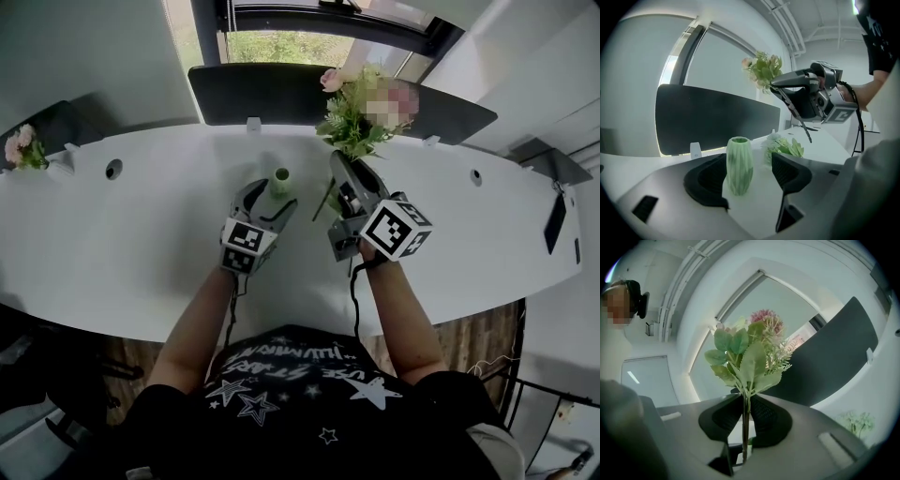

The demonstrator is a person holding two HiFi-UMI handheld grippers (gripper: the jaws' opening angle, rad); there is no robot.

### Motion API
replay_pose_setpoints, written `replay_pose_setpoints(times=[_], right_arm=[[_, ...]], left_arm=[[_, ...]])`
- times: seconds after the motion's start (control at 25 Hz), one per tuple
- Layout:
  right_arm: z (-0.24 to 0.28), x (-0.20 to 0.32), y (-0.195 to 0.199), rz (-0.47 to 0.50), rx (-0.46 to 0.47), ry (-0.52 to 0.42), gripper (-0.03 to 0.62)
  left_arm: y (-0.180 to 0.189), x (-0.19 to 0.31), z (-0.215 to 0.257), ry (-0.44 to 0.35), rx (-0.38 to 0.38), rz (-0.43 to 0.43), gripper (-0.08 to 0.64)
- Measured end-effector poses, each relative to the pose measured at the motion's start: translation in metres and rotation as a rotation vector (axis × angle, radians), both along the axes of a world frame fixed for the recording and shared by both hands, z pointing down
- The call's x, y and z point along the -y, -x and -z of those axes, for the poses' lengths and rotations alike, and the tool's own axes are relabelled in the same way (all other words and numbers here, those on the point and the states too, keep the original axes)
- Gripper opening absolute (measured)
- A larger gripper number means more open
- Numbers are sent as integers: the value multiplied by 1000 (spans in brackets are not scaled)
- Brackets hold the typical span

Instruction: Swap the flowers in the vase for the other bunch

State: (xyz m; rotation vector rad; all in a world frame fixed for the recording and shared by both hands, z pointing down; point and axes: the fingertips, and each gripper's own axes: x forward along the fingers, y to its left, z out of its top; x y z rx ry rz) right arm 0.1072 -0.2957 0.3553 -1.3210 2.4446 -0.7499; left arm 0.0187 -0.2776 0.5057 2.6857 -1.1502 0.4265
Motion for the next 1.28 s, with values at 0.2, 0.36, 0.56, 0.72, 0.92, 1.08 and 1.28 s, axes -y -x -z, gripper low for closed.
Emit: replay_pose_setpoints(times=[0.2, 0.36, 0.56, 0.72, 0.92, 1.08, 1.28], right_arm=[[3, 17, 5, 12, 3, -24, 52], [-1, 32, 6, 15, 14, -24, 52], [-8, 56, 11, 13, 46, -11, 52], [-8, 72, 29, 17, 67, -36, 52], [-3, 79, 39, 21, 137, -80, 52], [-1, 82, 39, 14, 109, -122, 52], [-6, 80, 41, 76, 39, -157, 54]], left_arm=[[0, 18, -13, 3, 15, 30, 288], [0, 30, -14, -26, 30, 32, 287], [1, 37, -18, -28, 8, 32, 285], [8, 40, -23, -31, 2, 13, 253], [9, 34, -21, -28, 1, -1, 249], [3, 33, -21, -36, 1, 1, 249], [-9, 36, -11, -30, -3, -5, 249]])
